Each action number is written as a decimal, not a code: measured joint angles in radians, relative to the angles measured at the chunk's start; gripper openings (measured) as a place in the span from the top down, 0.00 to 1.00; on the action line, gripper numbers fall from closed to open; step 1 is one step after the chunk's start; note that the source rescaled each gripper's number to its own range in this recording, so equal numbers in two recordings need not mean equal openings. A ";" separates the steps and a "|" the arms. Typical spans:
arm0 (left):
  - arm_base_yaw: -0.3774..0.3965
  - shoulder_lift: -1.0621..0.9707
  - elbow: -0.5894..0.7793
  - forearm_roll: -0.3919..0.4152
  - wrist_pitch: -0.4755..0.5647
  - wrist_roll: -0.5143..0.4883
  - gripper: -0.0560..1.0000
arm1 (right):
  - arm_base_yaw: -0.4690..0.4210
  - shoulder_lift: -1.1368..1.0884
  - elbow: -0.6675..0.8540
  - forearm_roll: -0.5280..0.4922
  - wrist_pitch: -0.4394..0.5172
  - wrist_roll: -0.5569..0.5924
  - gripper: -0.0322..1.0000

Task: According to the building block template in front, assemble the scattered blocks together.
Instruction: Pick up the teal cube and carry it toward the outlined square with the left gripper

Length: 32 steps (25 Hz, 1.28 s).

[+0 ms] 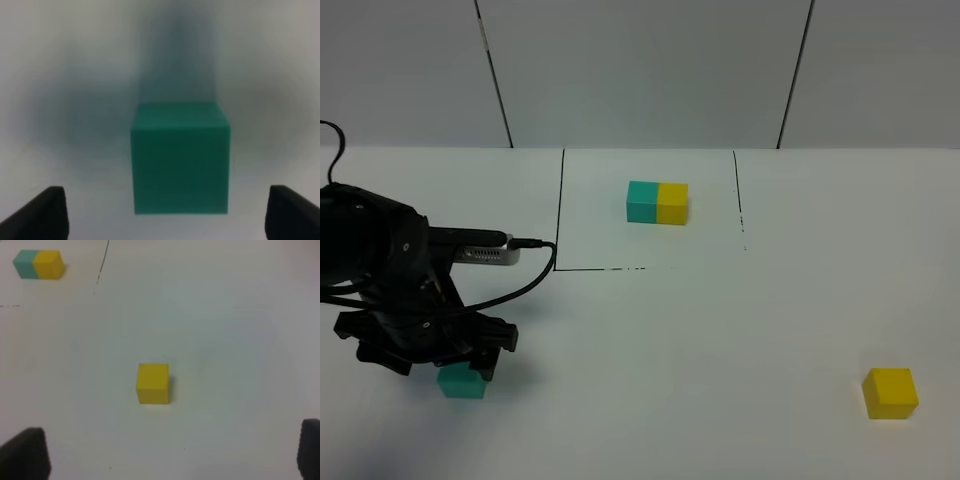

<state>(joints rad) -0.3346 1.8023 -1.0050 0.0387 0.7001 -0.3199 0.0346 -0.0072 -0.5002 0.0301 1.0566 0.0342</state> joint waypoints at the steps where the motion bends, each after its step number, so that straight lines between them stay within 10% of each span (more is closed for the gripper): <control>1: 0.000 0.018 0.000 -0.002 -0.013 0.000 0.27 | 0.000 0.000 0.000 0.000 0.000 0.000 0.00; 9: 0.000 0.116 0.000 -0.008 -0.095 0.000 0.34 | 0.000 0.000 0.000 0.000 0.000 0.000 0.00; 15: 0.000 0.129 0.000 -0.011 -0.099 -0.001 0.94 | 0.000 0.000 0.000 0.000 0.000 0.000 0.00; 22: 0.000 0.130 -0.044 -0.011 -0.024 0.035 0.95 | 0.000 0.000 0.000 0.000 0.000 0.000 0.00; 26: -0.010 0.130 -0.194 -0.015 0.137 0.244 0.95 | 0.000 0.000 0.000 0.000 0.000 0.000 0.00; 32: -0.096 0.134 -0.446 -0.123 0.262 0.856 0.95 | 0.000 0.000 0.000 0.000 0.000 0.000 0.00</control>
<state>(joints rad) -0.4303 1.9362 -1.4511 -0.0839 0.9623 0.5362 0.0346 -0.0072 -0.5002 0.0301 1.0566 0.0342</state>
